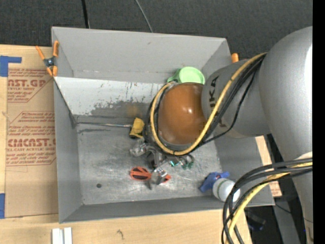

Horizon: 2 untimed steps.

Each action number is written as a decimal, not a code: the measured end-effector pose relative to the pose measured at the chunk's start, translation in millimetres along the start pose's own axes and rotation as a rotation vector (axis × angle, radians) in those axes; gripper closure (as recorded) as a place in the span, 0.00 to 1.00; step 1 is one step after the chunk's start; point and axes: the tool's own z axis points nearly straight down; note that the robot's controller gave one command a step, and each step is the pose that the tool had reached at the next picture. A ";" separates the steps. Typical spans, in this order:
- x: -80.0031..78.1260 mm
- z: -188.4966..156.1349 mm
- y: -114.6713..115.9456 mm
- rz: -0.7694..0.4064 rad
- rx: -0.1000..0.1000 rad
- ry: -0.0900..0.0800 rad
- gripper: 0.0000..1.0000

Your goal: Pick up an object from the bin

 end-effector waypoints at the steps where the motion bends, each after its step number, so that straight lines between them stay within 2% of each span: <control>1: 2.6 -1.1 -0.2 0.000 -0.002 0.015 1.00; 2: 0.0 0.1 0.0 0.000 0.000 0.000 0.00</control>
Offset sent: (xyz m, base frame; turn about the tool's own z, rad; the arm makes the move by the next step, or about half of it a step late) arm 0.0000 0.0000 0.0000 0.0000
